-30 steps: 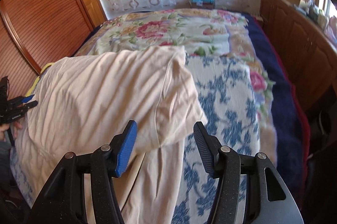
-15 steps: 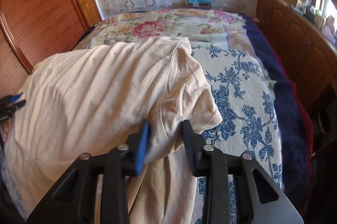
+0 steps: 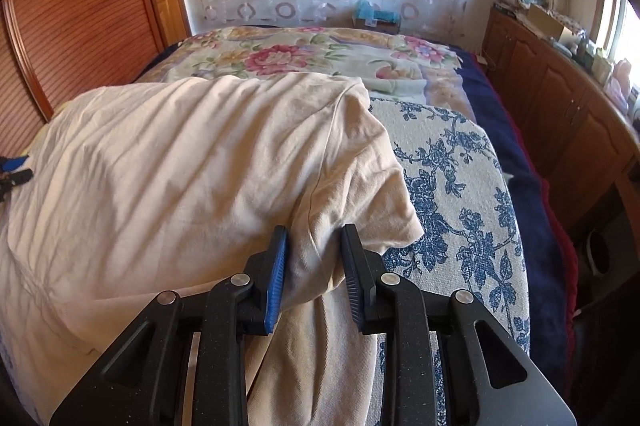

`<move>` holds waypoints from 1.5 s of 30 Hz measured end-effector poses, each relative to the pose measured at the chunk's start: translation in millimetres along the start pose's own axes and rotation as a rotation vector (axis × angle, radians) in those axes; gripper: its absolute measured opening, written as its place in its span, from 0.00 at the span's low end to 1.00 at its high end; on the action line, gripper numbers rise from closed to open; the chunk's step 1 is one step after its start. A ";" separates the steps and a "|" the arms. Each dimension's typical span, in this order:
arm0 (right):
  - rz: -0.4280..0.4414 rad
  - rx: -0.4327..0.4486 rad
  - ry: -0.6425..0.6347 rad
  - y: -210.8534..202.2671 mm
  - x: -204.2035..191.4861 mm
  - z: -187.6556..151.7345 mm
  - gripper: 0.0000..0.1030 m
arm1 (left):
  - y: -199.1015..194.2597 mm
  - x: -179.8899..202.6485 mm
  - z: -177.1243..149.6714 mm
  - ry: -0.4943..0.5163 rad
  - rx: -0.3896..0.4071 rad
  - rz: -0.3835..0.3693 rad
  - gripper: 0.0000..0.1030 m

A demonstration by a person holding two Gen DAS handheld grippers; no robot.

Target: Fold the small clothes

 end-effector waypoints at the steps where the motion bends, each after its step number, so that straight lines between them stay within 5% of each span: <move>1: -0.002 0.000 -0.003 0.1 -0.2 0.2 0.25 | -4.4 -2.8 0.1 -0.016 0.008 0.002 0.51; 10: 0.000 -0.001 0.000 0.8 -0.9 0.1 0.25 | -12.1 -24.3 -14.5 -0.096 -0.015 0.037 0.51; 19: 0.002 -0.001 0.002 0.7 -1.9 -0.1 0.25 | -0.5 -2.0 -5.6 -0.085 -0.023 -0.056 0.40; 22: 0.001 0.000 0.002 0.6 -2.3 -0.1 0.25 | 5.3 -5.4 -5.5 -0.094 -0.031 -0.037 0.24; 24: 0.002 0.001 0.005 0.4 -2.2 0.0 0.25 | 1.7 -3.7 -3.8 -0.103 -0.011 -0.051 0.05; 26: -0.001 0.003 0.002 -0.3 -4.0 0.5 0.24 | -2.5 -2.5 -1.2 -0.102 0.005 -0.051 0.02; 28: 0.011 0.013 0.004 -2.8 -4.5 2.1 0.12 | -6.9 -3.9 1.7 -0.094 0.019 -0.028 0.02; 31: 0.016 0.035 -0.026 -12.3 -7.3 5.7 0.05 | -16.4 -5.6 8.8 -0.100 0.053 -0.021 0.01; 45: 0.074 0.217 -0.087 -91.0 -24.0 54.5 0.04 | -84.2 -4.9 54.6 -0.122 0.240 -0.021 0.01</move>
Point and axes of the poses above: each gripper's, at about its wrist camera, not at the fingertips, and y roughly the way its jaws point, x to its right, z to its top, the point moved 9 cm from there along y, roughly the way its jaws point, and after that the axes turned 7 degrees about x, right-handed, at the moved point
